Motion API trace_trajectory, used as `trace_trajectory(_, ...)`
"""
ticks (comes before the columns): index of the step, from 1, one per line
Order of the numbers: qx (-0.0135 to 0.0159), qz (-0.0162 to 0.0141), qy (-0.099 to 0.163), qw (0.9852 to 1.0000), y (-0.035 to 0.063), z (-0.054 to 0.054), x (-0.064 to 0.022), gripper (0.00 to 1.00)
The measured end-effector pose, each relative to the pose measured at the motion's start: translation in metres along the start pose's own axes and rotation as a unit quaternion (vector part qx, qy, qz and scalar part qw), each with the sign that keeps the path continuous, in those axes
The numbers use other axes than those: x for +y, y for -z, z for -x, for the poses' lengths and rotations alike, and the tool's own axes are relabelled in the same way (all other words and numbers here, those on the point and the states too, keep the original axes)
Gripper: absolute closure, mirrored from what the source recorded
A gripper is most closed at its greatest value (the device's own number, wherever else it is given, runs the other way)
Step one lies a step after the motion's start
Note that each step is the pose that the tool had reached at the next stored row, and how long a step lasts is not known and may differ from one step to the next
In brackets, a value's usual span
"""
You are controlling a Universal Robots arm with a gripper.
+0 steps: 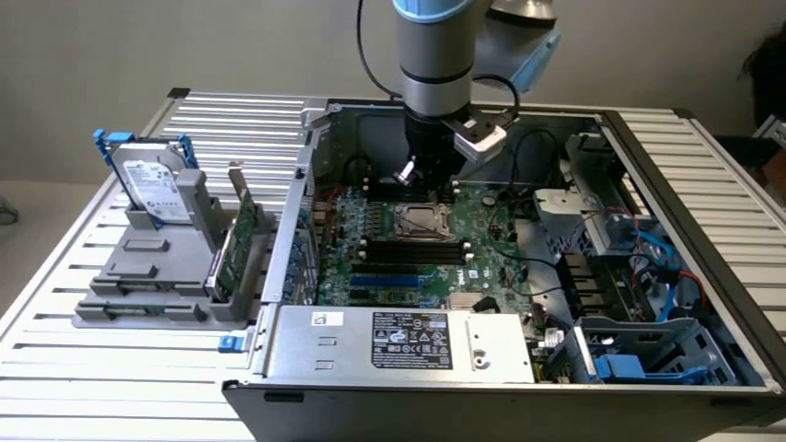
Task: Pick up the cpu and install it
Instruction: 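Install the first cpu locking lever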
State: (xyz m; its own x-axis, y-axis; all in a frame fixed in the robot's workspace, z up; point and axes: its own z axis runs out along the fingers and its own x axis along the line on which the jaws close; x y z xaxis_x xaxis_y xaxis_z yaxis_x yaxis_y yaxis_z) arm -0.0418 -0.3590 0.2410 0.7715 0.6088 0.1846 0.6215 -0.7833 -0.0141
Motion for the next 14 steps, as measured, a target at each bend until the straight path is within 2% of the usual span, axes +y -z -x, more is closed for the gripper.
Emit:
trace_trajectory(5, -0.0004, 0.0005, 0.000, 1.0000, 0.0085, 0.010, 0.0067, 0.89)
trace_trajectory(14, -0.0025, 0.0031, 0.001, 1.0000, 0.0156, 0.033, 0.0042, 0.89)
